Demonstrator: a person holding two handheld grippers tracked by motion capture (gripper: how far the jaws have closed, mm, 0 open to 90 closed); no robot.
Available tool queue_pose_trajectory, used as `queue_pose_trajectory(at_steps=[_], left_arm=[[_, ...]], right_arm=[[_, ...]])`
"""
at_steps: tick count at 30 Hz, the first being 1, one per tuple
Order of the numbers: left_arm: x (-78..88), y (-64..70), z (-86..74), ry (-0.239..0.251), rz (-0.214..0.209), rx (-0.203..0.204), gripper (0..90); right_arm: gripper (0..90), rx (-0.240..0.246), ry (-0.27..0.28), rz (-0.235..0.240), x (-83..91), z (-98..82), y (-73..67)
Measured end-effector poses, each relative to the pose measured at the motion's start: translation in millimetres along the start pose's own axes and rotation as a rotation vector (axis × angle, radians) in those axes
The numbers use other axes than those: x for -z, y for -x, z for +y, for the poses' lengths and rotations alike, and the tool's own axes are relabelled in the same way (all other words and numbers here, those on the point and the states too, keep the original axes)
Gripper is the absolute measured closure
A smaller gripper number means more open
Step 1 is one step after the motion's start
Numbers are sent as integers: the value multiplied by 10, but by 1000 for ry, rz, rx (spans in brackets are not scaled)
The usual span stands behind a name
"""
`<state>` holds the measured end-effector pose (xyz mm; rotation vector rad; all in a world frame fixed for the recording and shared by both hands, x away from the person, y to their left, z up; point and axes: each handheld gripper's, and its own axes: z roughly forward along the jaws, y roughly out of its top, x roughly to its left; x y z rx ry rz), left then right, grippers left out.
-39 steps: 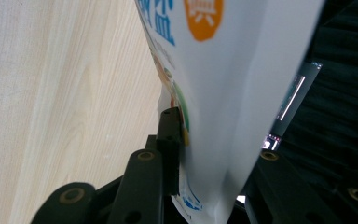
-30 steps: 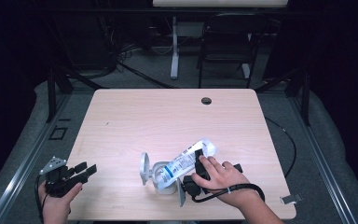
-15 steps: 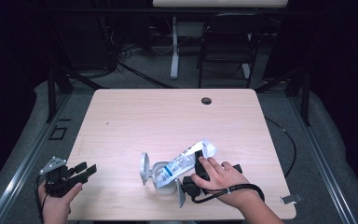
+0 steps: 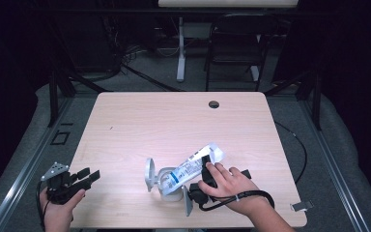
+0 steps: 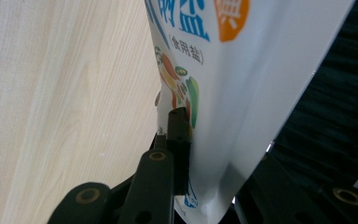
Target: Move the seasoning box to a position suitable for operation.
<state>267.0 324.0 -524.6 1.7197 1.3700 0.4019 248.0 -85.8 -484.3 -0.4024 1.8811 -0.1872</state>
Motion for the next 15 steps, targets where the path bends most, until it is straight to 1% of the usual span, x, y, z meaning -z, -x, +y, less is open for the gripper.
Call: queue_pose_trajectory(at_steps=[10, 12, 15], left_arm=[[-1, 4, 1, 1, 0, 1, 509], [-9, 8, -3, 10, 2, 3, 509], [-9, 8, -3, 10, 2, 3, 509]], right_arm=[[804, 9, -1, -5, 13, 4, -3], [804, 10, 0, -3, 14, 4, -5], [804, 12, 1, -5, 18, 2, -6]])
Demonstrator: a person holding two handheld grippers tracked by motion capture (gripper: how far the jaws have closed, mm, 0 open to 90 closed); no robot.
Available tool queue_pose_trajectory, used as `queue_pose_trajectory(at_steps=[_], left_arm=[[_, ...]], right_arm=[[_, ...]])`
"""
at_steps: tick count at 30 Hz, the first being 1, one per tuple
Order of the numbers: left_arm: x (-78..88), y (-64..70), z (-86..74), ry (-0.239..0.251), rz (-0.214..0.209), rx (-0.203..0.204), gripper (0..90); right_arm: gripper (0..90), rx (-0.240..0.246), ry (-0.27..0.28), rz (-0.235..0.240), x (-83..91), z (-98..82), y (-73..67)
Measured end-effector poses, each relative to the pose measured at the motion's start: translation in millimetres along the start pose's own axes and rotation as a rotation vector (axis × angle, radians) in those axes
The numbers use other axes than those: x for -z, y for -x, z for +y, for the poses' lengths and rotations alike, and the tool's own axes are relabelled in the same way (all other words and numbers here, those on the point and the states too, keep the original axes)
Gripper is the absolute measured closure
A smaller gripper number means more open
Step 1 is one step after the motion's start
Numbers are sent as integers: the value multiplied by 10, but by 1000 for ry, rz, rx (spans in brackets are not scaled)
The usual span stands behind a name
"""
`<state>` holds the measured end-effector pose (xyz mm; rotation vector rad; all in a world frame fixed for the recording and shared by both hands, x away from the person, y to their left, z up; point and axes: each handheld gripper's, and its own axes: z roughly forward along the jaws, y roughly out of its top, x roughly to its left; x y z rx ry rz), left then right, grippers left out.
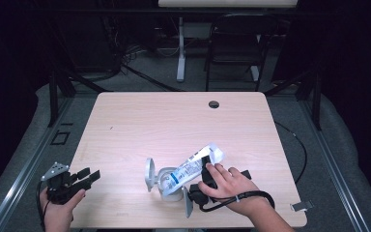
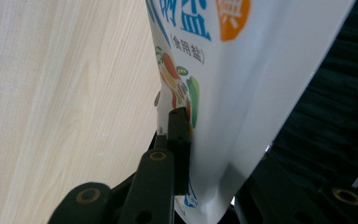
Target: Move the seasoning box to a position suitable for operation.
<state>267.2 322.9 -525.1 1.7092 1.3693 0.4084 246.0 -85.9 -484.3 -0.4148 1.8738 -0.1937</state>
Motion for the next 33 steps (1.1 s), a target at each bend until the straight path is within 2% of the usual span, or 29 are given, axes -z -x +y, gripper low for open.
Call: queue_pose_trajectory(at_steps=[5, 11, 12, 18, 19, 23, 30, 33], left_arm=[[7, -4, 3, -11, -1, -2, 509], [0, 0, 0, -1, 0, 0, 509], [-1, 0, 0, -1, 0, 0, 509], [0, 1, 2, 1, -1, 1, 509], [0, 1, 2, 1, -1, 1, 509], [6, 2, 6, -3, -3, -2, 509], [1, -1, 2, 0, 2, 0, 509], [-3, -1, -1, -5, 3, 0, 509]], right_arm=[[806, -11, -2, 8, 4, -3, -5], [806, -23, -10, 21, 13, -2, -1], [807, -40, 5, 31, 7, -8, -7], [808, -77, 14, 51, 4, -17, -18], [808, -99, 15, 62, 8, -20, -17], [810, -110, 9, 71, 16, -19, -18], [810, -231, 42, 125, 15, -59, -43], [811, -261, 44, 132, 14, -66, -64]])
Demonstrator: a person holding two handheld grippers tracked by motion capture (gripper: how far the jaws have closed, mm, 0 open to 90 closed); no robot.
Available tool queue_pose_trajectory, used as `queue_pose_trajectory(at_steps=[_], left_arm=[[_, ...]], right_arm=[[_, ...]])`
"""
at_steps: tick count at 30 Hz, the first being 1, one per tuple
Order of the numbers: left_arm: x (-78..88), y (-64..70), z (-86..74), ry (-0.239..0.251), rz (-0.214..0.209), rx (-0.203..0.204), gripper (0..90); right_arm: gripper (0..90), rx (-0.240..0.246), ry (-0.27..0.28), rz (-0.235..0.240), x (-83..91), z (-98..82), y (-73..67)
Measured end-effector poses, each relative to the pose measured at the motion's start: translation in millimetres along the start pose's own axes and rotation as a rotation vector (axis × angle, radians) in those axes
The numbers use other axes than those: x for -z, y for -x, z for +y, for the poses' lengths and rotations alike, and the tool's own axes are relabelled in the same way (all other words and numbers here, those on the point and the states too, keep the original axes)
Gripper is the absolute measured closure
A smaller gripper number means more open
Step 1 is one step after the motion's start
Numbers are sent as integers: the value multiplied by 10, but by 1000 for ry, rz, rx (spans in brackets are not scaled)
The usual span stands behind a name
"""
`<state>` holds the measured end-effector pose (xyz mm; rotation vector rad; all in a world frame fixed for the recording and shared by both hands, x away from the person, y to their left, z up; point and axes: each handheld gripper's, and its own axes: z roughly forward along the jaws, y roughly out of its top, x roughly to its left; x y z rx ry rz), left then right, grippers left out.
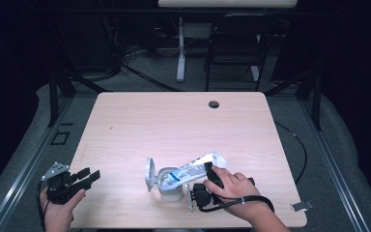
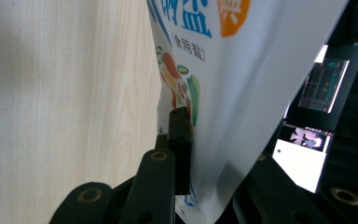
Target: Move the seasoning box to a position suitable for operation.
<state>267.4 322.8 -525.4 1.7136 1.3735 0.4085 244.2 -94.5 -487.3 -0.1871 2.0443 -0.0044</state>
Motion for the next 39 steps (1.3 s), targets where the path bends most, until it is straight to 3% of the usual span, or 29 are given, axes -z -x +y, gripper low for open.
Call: queue_pose_trajectory(at_steps=[6, 12, 26, 38, 39], left_arm=[[-3, 2, -1, -1, 4, -1, 508], [-10, 4, -7, -3, 6, -5, 508], [-18, 8, -15, -4, 7, -2, 508], [15, -23, -26, 6, 15, 10, 508], [15, -26, -27, 7, 15, 10, 508]], right_arm=[[813, -56, 14, 22, -3, -29, -7], [817, -150, 51, 55, -30, -74, -41], [825, -266, 98, 96, -20, -109, -56], [834, -439, 152, 139, -43, -179, -157], [834, -436, 143, 139, -35, -189, -154]])
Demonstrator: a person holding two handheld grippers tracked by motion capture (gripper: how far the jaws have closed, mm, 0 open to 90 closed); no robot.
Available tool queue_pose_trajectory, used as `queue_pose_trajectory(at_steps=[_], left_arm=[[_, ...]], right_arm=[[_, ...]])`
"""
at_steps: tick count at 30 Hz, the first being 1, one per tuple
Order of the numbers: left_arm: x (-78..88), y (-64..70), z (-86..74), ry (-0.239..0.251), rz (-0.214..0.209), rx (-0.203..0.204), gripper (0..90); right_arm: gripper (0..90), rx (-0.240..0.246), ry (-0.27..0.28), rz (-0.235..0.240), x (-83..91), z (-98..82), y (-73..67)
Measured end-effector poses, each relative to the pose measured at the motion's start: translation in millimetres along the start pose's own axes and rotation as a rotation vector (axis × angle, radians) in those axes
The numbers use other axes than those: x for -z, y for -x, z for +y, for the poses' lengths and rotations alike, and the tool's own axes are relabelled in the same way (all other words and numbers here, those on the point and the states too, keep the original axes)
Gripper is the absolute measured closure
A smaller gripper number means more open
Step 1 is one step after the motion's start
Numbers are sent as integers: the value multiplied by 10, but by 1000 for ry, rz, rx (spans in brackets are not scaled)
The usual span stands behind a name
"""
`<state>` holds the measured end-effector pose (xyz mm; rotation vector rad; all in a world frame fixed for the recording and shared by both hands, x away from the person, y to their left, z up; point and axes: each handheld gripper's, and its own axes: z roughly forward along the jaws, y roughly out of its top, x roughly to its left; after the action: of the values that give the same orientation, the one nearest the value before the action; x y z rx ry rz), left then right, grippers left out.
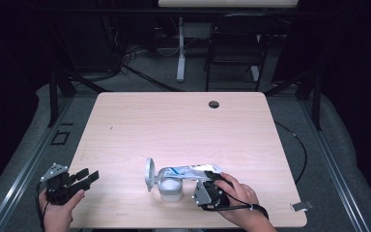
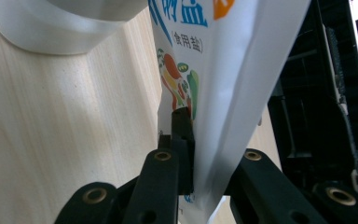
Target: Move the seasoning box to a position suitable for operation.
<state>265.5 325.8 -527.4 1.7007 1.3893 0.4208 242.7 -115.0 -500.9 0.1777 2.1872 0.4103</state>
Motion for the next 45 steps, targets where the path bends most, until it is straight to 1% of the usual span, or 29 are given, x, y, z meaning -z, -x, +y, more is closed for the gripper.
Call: queue_pose_trajectory(at_steps=[2, 3, 4, 5, 6, 7, 10, 11, 13, 14, 16, 17, 18, 19, 20, 21, 22, 23, 24, 26, 27, 28, 29, 32, 33, 35, 38, 40, 45], left_arm=[[5, -4, 0, -13, 0, 1, 507], [3, -4, -3, -13, 0, 2, 508], [0, -2, -5, -14, 0, 5, 507], [-1, -1, -5, -14, -1, 6, 508], [-7, 6, -7, -2, -2, 7, 508], [-3, 7, -2, -4, -4, 2, 507], [4, 14, 7, -8, -7, -1, 507], [2, 14, 6, -10, -6, 0, 507], [-7, 9, -3, -6, -3, 0, 507], [-10, 7, -6, -6, -2, 3, 507], [-9, 6, -7, -3, -4, 10, 507], [2, 2, -1, -12, -6, 4, 507], [-4, 6, -4, -1, -4, 6, 507], [-2, 5, -3, -1, -3, 5, 507], [5, 3, 0, -12, -6, 4, 507], [4, 1, -2, -12, -6, 4, 507], [4, 2, -3, -12, -5, 7, 507], [4, 2, -3, -11, -4, 8, 507], [5, 0, -3, -11, -4, 6, 507], [3, -1, -4, -7, -3, 6, 507], [2, -1, -4, -7, -3, 6, 507], [3, 2, -4, -11, -3, 8, 507], [3, 3, -4, -12, -3, 7, 507], [-1, 10, -5, -2, -1, 5, 507], [0, 11, -4, -2, -1, 6, 507], [-2, 9, -7, -3, 0, 5, 507], [-6, 7, -8, -7, 1, -1, 507], [-8, 10, -11, -8, 1, 0, 507], [-11, 22, -16, -7, 4, 1, 507]], right_arm=[[834, -35, 18, -1, -12, -25, -25], [835, -39, 13, 3, -8, -32, -27], [835, -60, 33, 5, -20, -46, -39], [836, -64, 20, 13, -12, -49, -34], [837, -82, 22, 24, -14, -61, -32], [837, -111, 32, 42, -22, -78, -29], [839, -150, 51, 53, -37, -99, -34], [840, -146, 46, 57, -34, -103, -26], [841, -155, 43, 63, -38, -109, -26], [842, -172, 50, 65, -43, -113, -34], [843, -168, 37, 64, -37, -113, -28], [843, -179, 46, 66, -44, -120, -36], [843, -189, 51, 70, -49, -129, -40], [844, -184, 37, 69, -41, -131, -33], [844, -194, 45, 74, -53, -143, -35], [844, -192, 33, 70, -49, -151, -28], [844, -207, 38, 81, -59, -169, -27], [844, -223, 48, 79, -68, -181, -33], [845, -222, 40, 80, -66, -192, -25], [845, -240, 44, 89, -72, -217, -19], [845, -258, 55, 86, -78, -229, -24], [845, -261, 48, 88, -72, -237, -12], [846, -295, 71, 91, -85, -253, -13], [846, -323, 73, 96, -85, -280, 22], [846, -352, 85, 93, -91, -296, 30], [846, -379, 92, 100, -96, -318, 50], [848, -425, 107, 97, -111, -354, 64], [848, -463, 125, 110, -126, -385, 70], [851, -518, 136, 113, -149, -443, 75]])
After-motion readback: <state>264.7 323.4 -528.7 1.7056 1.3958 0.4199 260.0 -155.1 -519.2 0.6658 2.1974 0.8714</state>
